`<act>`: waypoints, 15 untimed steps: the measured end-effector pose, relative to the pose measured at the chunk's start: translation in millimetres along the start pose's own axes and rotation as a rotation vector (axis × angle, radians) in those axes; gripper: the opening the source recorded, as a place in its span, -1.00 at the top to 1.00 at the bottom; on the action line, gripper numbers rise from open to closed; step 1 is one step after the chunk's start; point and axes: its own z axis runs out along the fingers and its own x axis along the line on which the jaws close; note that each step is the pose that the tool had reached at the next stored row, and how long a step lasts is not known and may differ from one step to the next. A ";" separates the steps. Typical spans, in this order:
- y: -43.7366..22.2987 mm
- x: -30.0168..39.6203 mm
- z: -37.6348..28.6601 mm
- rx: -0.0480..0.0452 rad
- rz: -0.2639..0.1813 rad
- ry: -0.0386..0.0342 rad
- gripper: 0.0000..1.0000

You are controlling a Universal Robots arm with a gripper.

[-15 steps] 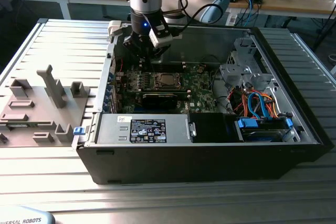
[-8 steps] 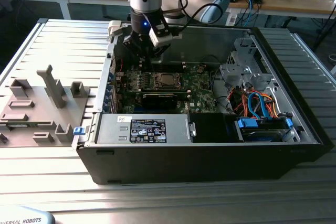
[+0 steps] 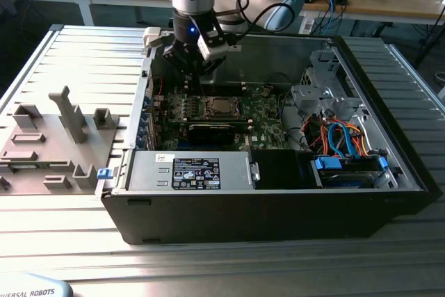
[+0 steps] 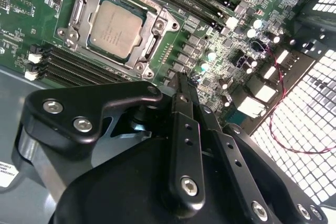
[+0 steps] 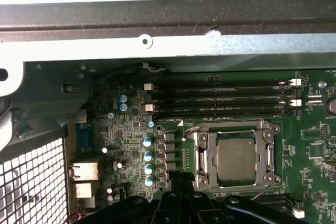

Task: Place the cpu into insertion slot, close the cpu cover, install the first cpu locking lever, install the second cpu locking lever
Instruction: 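Install the first cpu locking lever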

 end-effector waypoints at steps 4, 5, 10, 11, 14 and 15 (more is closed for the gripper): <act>0.0 0.0 -0.7 0.0001 0.000 0.0000 0.79; 0.0 0.0 -0.8 0.0001 0.000 0.0001 0.79; -0.1 2.3 -0.8 0.0001 0.000 0.0001 0.79; -0.2 4.5 -0.9 0.0001 0.000 0.0001 0.79; -0.6 13.8 -1.0 0.0001 0.000 0.0000 0.79; -0.7 14.5 -1.0 0.0001 0.000 0.0000 0.79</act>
